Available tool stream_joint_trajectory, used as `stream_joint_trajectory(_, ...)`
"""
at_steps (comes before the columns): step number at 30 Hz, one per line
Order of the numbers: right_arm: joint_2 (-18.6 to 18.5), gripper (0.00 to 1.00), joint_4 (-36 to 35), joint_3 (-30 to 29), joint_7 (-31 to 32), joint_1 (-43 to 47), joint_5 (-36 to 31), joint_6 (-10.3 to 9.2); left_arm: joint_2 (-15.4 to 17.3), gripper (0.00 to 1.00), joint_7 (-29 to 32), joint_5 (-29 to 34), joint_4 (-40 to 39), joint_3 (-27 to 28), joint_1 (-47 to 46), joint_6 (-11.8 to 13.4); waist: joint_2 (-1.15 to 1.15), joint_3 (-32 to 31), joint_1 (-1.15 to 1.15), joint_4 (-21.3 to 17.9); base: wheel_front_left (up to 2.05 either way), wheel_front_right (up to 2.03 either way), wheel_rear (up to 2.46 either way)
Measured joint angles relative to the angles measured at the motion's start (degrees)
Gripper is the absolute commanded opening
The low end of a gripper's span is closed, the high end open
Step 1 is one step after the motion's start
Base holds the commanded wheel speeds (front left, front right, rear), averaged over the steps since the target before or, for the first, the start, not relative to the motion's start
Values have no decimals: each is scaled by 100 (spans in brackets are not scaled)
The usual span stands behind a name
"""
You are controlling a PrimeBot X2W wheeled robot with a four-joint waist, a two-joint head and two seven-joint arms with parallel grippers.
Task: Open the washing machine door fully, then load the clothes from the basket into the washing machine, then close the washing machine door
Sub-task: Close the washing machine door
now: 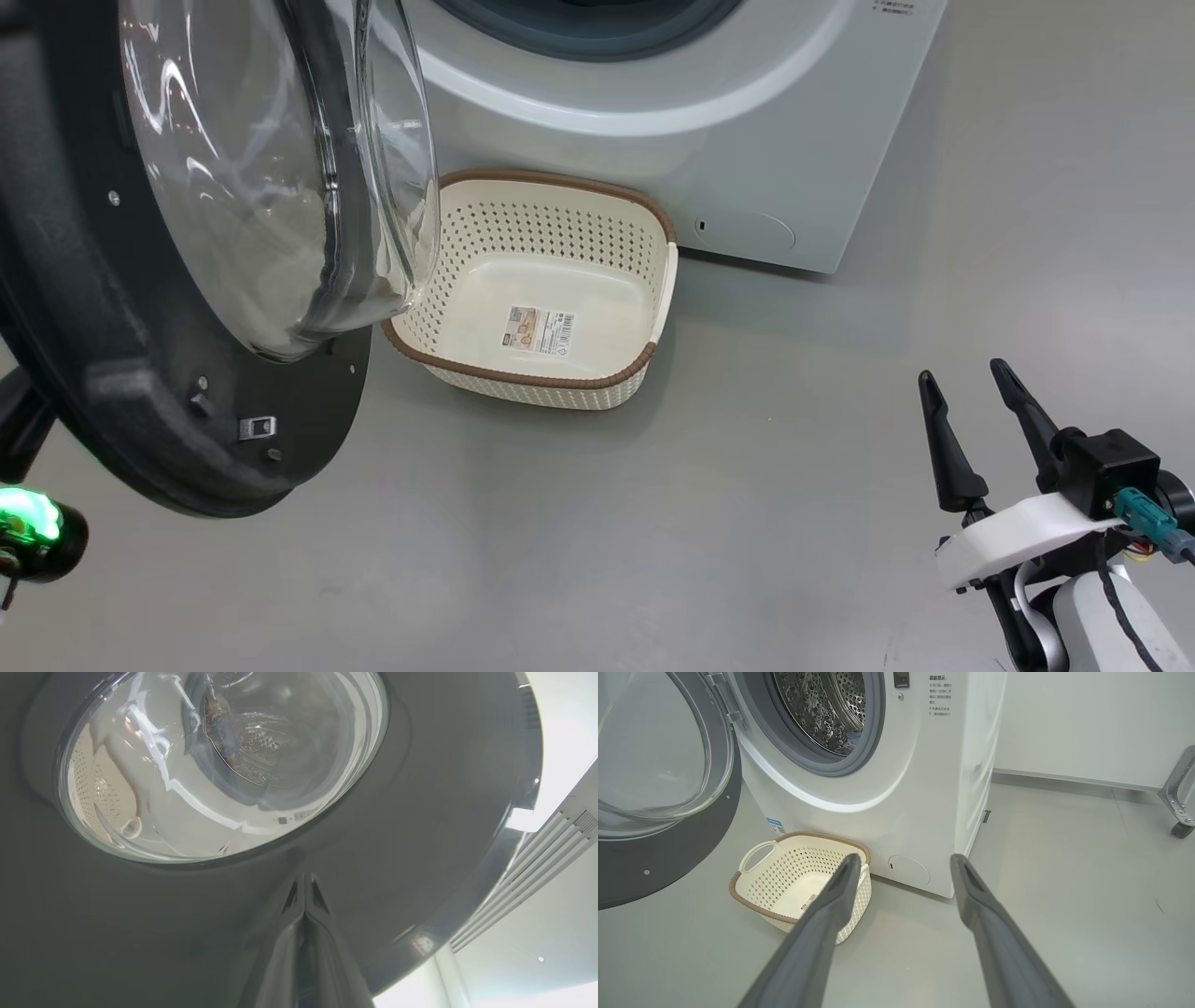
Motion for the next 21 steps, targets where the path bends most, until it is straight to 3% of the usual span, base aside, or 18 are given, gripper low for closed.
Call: stream_joint_trajectory(21,286,100,190,62,-113,-115,59,-1,-646,0,141,-99,-891,-328,147,0,0,18,0,-963,0,0,0)
